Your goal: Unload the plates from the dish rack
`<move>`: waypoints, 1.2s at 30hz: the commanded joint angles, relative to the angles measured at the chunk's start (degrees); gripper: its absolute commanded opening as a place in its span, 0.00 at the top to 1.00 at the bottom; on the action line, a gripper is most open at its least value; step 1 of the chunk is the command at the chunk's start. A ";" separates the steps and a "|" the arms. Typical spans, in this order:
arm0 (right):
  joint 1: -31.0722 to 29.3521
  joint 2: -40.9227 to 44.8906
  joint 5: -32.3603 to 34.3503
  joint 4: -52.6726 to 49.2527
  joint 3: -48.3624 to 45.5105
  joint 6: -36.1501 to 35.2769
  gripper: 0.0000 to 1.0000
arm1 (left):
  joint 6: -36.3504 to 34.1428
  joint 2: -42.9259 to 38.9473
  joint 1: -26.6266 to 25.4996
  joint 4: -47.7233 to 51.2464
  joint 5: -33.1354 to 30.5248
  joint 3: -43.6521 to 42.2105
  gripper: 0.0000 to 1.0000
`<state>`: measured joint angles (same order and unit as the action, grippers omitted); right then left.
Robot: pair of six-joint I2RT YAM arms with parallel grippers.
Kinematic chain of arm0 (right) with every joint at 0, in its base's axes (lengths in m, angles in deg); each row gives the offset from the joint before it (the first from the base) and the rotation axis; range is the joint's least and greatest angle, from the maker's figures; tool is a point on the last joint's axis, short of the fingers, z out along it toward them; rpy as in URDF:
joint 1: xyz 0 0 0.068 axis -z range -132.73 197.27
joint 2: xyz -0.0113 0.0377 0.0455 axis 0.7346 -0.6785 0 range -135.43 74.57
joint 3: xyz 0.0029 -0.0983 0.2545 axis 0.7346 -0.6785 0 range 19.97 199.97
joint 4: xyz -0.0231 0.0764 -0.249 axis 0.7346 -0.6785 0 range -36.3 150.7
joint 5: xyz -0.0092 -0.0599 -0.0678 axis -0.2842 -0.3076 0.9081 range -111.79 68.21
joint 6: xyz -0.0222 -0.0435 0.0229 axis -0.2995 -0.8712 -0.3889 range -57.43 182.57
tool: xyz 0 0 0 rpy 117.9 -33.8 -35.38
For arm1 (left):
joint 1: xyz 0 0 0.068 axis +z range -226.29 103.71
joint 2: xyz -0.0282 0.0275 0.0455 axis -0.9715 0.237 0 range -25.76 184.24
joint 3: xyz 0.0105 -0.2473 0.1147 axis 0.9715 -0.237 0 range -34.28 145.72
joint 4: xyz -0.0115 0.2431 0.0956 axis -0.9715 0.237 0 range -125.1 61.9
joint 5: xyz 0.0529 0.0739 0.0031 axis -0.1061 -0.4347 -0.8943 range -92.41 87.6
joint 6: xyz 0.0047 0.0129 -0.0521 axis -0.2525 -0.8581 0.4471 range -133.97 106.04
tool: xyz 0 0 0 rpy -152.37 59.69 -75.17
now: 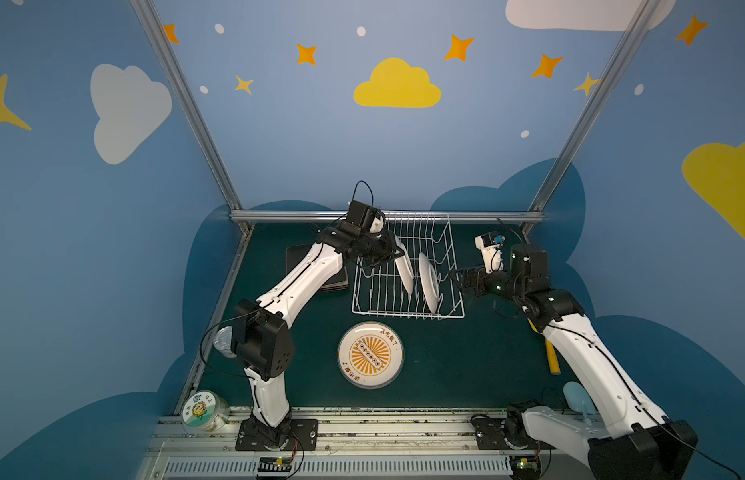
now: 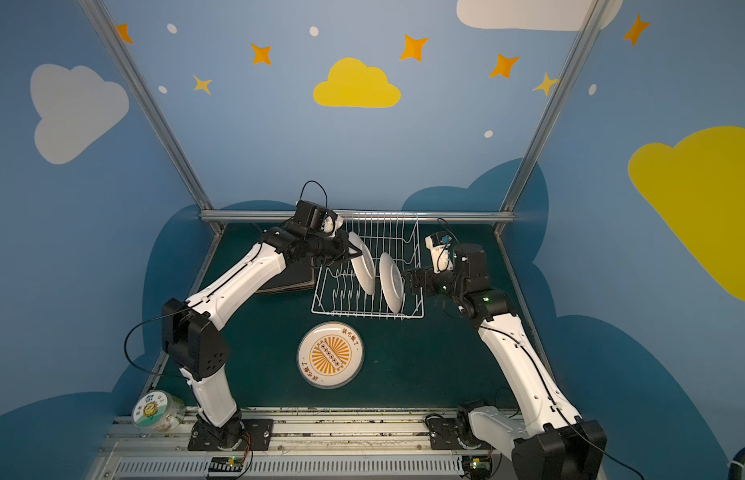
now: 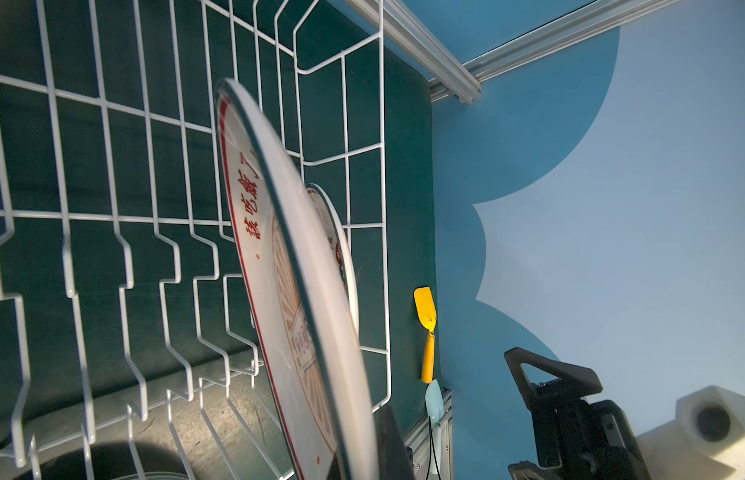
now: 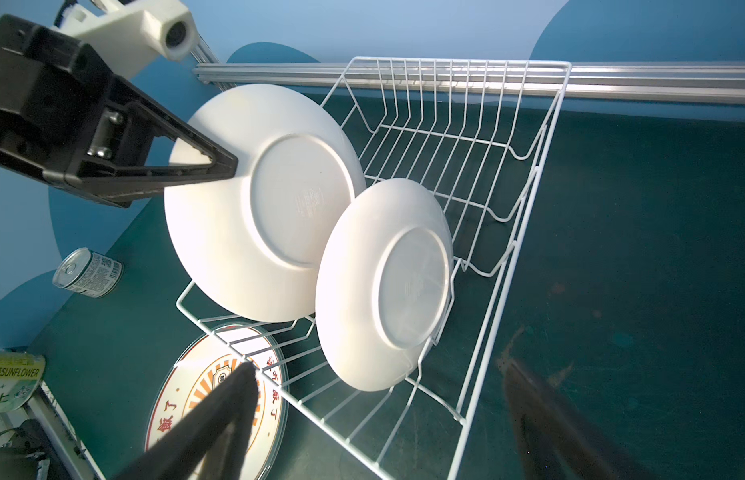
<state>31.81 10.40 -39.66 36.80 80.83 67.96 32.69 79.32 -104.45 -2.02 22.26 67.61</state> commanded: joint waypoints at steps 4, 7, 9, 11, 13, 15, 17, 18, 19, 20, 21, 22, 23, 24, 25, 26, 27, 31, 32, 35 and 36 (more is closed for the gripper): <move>0.10 -0.35 -0.93 0.87 1.88 0.46 0.08 | -6.21 -4.41 1.16 3.82 0.47 2.70 0.97; 0.13 -0.52 -1.03 0.95 1.98 0.52 0.08 | -8.76 -5.16 1.83 6.94 0.02 2.88 0.97; 0.09 -0.78 -1.27 0.93 2.13 0.63 0.08 | -10.54 -5.48 2.17 8.86 -0.11 3.00 0.97; 0.13 -1.20 -1.54 1.00 2.39 0.82 0.08 | -12.48 -5.46 2.23 10.80 -0.38 3.48 0.97; 0.00 -1.73 -2.07 1.22 2.72 1.16 0.08 | -14.69 -5.65 2.23 11.92 -0.31 3.71 0.97; 0.00 -2.41 -2.81 1.14 3.25 1.63 0.08 | -16.89 -6.19 2.21 11.71 -0.38 3.59 0.97; 0.00 -3.13 -3.80 1.04 3.97 2.52 0.08 | -19.55 -7.17 2.09 11.15 -1.33 3.11 0.97; 0.05 -3.54 -4.30 0.81 4.62 3.27 0.08 | -21.27 -7.86 2.17 10.85 -2.05 2.90 0.97; 0.09 -4.05 -4.67 0.32 5.39 4.07 0.08 | -23.19 -8.50 2.06 10.48 -2.85 2.60 0.97; 0.08 -4.61 -4.73 -0.35 6.32 5.20 0.08 | -25.02 -9.42 1.89 10.06 -3.83 2.25 0.97; 0.09 -5.18 -4.81 -1.10 7.18 6.41 0.08 | -26.51 -10.21 1.85 9.48 -4.78 1.78 0.97; 0.10 -5.94 -4.88 -2.01 8.34 7.89 0.08 | -28.43 -11.00 1.53 8.65 -5.81 1.06 0.97; 0.17 -6.75 -5.39 -2.77 9.55 9.44 0.08 | -30.27 -11.97 1.20 7.68 -6.52 0.26 0.97; 0.19 -7.34 -6.16 -3.12 10.55 10.64 0.07 | -32.10 -12.71 0.82 6.68 -7.06 -0.52 0.97; 0.17 -8.08 -7.18 -3.34 11.46 12.05 0.07 | -34.48 -13.78 0.17 5.26 -8.39 -1.81 0.97; 0.22 -8.78 -8.34 -3.18 12.32 13.49 0.06 | -36.93 -14.98 -0.79 3.39 -10.12 -3.48 0.97; 0.18 -9.26 -9.39 -2.89 13.14 14.88 0.06 | -39.29 -16.13 -1.84 1.55 -12.27 -5.12 0.97; 0.15 -11.56 -12.97 -1.44 16.39 19.78 0.07 | -50.04 -21.14 -5.85 -7.89 -19.03 -13.85 0.97; 0.11 -12.11 -13.42 -1.46 17.31 20.58 0.07 | -52.12 -22.42 -6.40 -10.41 -19.91 -16.23 0.97; 0.05 -13.40 -13.92 -2.22 20.06 22.42 0.07 | -56.63 -25.76 -7.19 -16.64 -21.30 -21.92 0.97; -0.04 -13.88 -13.99 -2.36 20.93 22.92 0.07 | -58.38 -26.96 -7.40 -18.75 -21.33 -24.00 0.97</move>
<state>31.81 -2.99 -51.48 35.10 99.08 87.39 -16.66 55.40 -111.95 -9.43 4.73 46.39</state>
